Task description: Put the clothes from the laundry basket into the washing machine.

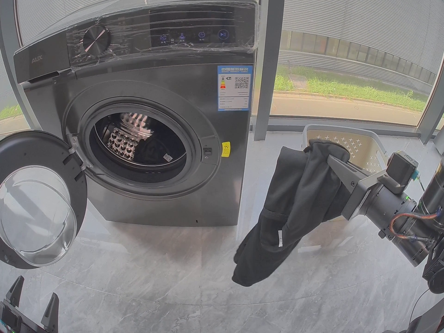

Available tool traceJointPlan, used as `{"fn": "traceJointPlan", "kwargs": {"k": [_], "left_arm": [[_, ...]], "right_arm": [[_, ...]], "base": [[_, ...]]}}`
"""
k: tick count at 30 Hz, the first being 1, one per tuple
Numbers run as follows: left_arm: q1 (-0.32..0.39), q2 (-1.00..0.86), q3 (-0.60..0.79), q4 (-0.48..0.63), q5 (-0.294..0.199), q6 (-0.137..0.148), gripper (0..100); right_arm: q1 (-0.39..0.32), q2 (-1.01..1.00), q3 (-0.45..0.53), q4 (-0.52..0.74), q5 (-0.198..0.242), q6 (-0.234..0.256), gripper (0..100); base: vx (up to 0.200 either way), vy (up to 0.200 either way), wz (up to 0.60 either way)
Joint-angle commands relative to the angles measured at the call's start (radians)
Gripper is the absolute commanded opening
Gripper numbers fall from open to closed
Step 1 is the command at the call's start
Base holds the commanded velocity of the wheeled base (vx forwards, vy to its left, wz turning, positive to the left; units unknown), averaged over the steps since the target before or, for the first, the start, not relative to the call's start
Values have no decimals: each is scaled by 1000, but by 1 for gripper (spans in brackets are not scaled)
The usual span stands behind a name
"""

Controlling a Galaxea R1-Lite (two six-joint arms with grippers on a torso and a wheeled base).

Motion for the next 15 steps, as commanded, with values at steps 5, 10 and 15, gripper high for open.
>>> {"fn": "traceJointPlan", "kwargs": {"k": [5,10,15], "left_arm": [[0,-17,15,0,0,0,100],[0,-17,15,0,0,0,100],[0,-17,15,1,0,0,100]], "right_arm": [[-4,6,2,-1,1,0,0],[-9,12,5,-1,1,2,0],[-9,12,5,-1,1,3,0]], "base": [[-80,0,0],[-160,0,0],[0,0,0]]}}
